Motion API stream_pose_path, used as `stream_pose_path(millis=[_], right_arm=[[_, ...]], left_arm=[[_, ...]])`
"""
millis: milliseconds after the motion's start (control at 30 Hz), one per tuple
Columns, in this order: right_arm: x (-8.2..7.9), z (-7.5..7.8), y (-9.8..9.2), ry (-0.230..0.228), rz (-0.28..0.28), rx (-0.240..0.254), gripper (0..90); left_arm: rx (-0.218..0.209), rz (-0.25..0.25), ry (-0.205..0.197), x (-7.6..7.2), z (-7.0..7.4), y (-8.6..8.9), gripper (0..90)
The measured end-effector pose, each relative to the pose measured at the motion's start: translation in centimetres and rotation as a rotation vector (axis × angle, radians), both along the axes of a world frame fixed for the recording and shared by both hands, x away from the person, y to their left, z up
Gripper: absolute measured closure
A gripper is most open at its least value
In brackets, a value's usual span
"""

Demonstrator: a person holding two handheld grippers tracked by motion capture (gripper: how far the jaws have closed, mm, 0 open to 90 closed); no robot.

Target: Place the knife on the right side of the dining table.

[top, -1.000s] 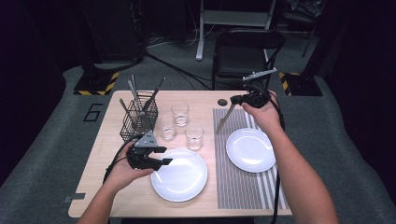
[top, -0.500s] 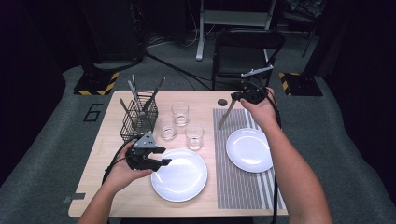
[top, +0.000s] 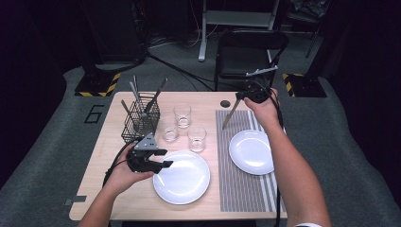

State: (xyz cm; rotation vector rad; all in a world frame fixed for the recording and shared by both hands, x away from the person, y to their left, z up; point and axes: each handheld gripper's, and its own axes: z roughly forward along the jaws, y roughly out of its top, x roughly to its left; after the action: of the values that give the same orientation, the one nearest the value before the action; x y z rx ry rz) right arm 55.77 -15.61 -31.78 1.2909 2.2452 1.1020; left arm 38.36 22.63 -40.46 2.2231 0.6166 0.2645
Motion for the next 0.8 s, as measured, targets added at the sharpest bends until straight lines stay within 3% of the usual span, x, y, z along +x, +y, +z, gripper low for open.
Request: stream_pose_path(millis=[400, 800], right_arm=[[0.6, -0.2, -0.3, 0.006, -0.026, 0.03, 84.1], [1.3, -1.1, -2.9, 0.058, -0.121, 0.132, 83.9]], left_arm=[[0.002, -0.004, 0.004, 0.0, 0.0, 0.1, 49.4], [0.005, -0.004, 0.003, -0.1, 0.0, 0.1, 49.6]])
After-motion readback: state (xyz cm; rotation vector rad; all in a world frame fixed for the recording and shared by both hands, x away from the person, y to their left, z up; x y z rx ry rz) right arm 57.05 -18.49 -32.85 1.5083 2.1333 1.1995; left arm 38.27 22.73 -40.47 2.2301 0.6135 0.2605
